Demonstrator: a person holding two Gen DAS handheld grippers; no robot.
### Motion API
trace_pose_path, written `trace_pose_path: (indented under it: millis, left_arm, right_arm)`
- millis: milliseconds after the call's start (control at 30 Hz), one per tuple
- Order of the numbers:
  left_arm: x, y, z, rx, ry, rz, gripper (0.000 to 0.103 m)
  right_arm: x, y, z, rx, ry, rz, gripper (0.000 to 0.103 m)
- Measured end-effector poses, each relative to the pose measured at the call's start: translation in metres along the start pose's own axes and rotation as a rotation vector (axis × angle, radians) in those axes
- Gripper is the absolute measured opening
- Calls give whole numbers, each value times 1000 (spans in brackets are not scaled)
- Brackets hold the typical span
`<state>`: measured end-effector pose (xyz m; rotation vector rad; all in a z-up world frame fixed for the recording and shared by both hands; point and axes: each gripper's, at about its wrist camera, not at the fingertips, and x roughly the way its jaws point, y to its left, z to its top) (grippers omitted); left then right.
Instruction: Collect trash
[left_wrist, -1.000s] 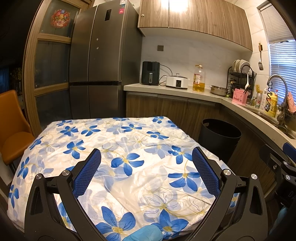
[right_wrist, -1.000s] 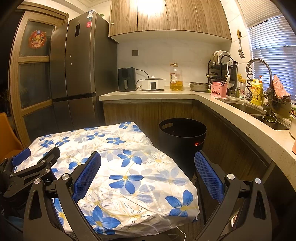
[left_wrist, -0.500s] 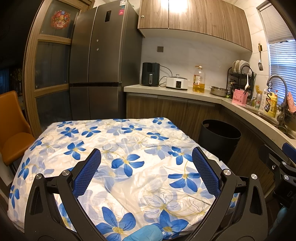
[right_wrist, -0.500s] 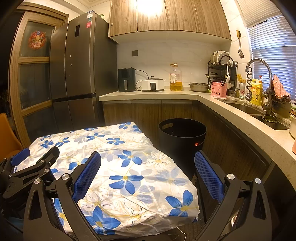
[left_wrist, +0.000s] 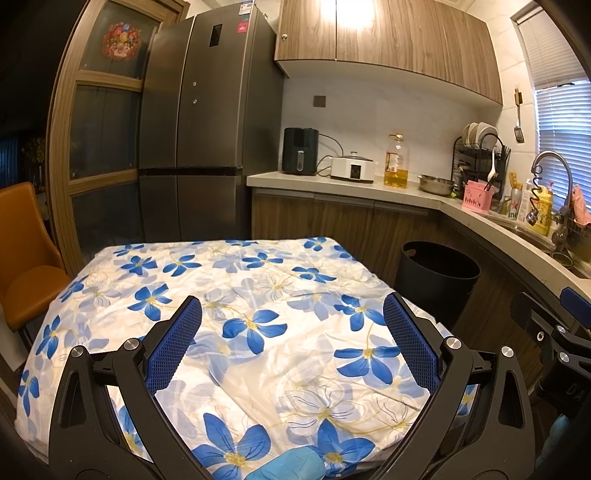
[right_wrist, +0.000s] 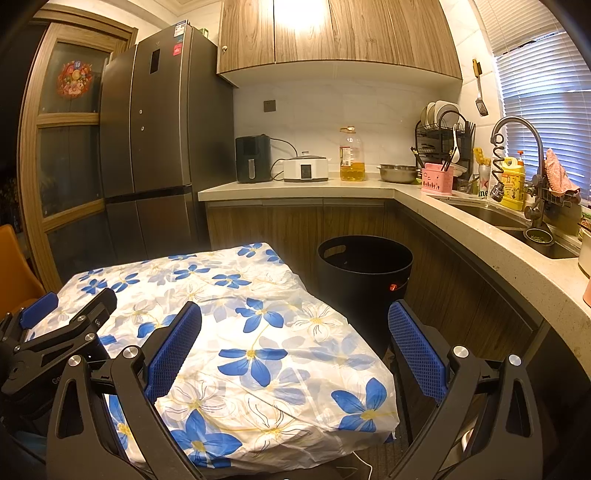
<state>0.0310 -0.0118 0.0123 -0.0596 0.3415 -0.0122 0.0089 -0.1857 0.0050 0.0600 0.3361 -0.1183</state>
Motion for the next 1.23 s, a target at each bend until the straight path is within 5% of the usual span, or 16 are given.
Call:
trace_pose_path:
  millis: [600, 800, 933, 1233]
  left_arm:
    - [-1, 0, 1, 5, -6, -12, 97]
    - [1, -1, 0, 17, -2, -15, 73]
    - [3, -2, 0, 23, 4, 2, 74]
    - [0, 0, -2, 18, -12, 35, 93]
  right_arm:
    - [0, 0, -1, 2, 0, 0, 97]
    - [0, -3, -2, 9, 3, -6, 97]
    - [0, -4, -3, 12, 3, -8, 97]
    - [-1, -4, -3, 16, 3, -9, 97]
